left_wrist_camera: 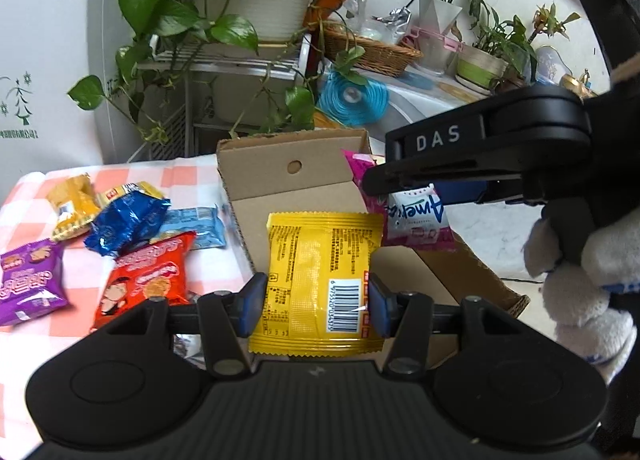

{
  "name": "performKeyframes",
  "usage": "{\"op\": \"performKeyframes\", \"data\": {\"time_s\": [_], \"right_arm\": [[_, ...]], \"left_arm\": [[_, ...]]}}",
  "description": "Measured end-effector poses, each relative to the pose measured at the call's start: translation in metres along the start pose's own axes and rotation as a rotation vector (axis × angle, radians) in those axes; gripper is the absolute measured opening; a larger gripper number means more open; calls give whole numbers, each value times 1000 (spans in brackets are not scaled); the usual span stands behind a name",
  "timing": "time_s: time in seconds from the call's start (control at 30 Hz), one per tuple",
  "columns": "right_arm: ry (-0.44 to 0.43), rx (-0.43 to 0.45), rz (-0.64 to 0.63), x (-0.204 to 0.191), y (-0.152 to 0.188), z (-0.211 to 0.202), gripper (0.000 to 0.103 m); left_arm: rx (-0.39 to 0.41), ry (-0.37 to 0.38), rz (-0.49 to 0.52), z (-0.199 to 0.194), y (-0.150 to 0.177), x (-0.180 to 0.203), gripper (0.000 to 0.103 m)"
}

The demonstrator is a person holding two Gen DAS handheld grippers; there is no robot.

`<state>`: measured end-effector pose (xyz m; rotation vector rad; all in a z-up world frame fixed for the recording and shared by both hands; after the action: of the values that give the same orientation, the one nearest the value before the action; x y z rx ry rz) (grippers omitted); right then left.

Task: Organize snacks
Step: 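Carry the Amer bag into the cardboard box and open the right gripper, then move the left gripper over the box and release the yellow bag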

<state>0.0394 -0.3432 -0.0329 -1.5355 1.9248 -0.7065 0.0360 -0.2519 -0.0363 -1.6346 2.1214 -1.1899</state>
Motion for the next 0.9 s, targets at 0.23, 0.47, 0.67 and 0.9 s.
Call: {"op": "performKeyframes", "data": {"time_s": [0.23,0.47,0.67,0.9], "right_arm": [[4,-12,59,9,1,3,59],[-20,-5,54,2,-2,5,64],[-71,3,29,-11,-4,6,66],[-137,16,-38,-36,-6,8,68]], "left_arm": [[3,12,-8,3,3,1,65],[15,-16,5,-6,-1,-11,75],[12,-68,-2,-15,-1,-42,83],[21,-118,-18,-27,-5,-80,85]]}}
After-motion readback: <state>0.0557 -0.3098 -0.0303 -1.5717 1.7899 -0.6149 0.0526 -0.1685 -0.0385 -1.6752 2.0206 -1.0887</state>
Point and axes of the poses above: each gripper's, at about its wrist camera, not at the fingertips, and z roughly the way its jaws point, x to its right, y to its underside, the point moved 9 cm from there along z, roughly the way its jaws point, and after that the axes turned 10 degrees about -z, right-handed, at the moved point
